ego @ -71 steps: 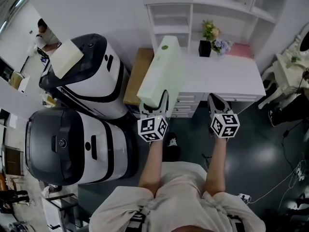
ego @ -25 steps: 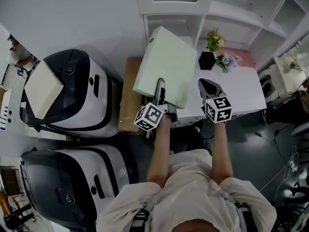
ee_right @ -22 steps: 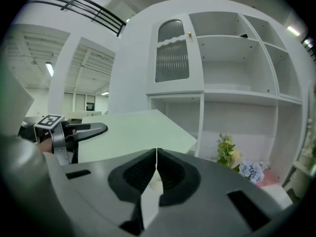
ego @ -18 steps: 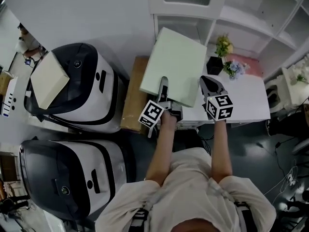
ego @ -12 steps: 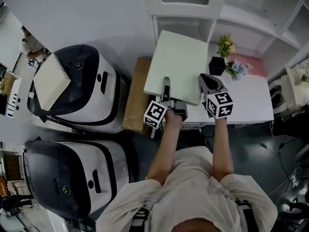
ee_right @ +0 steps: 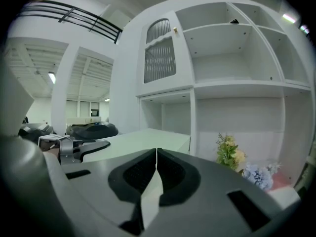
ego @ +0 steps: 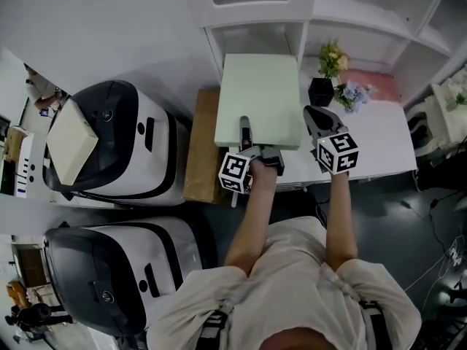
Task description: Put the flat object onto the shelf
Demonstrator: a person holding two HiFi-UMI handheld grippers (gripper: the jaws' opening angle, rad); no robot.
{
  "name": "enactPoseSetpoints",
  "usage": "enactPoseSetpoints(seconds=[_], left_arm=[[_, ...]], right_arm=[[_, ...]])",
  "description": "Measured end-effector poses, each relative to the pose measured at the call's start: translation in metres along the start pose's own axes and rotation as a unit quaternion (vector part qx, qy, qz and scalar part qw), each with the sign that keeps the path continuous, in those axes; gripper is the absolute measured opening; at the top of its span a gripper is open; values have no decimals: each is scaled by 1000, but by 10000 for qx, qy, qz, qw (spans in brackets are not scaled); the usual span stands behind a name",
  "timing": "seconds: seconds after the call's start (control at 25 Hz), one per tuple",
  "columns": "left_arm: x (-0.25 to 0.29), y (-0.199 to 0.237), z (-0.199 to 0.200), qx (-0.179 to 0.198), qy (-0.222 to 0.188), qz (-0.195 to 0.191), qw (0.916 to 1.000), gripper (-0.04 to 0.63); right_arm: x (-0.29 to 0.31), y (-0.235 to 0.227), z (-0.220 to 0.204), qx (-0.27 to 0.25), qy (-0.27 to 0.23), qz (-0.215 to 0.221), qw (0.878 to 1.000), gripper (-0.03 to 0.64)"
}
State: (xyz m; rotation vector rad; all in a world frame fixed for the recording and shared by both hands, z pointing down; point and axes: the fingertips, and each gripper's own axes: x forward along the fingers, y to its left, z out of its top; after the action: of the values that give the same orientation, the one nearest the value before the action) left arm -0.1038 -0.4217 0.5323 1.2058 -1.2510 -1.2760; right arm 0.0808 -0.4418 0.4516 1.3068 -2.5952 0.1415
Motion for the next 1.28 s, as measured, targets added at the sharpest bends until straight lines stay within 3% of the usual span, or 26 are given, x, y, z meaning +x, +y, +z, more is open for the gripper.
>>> enactPoseSetpoints(seconds=[0.2,0.4,0.64,0.84,1.28], left_arm=[[9,-4,-10,-5,-199,77,9998,278],[23,-7,-13,-27,-339,148,9993,278],[35,-7,-21,-46,-454,224,9987,278],[55,-8,-24,-101,-439,185,9988,278],[87,-5,-36,-205,231,67,9995,278]], right_arm=[[-7,9,-5,479,-229,876,9947,69],[-17,31,-17,249,-282,1644,9857,69],[-30,56,-21,-19,-174,2981,9544,69],[-10,51,-33,-499,108,2982,9531,68],[35,51,-30,-861,86,2887,9535,67]])
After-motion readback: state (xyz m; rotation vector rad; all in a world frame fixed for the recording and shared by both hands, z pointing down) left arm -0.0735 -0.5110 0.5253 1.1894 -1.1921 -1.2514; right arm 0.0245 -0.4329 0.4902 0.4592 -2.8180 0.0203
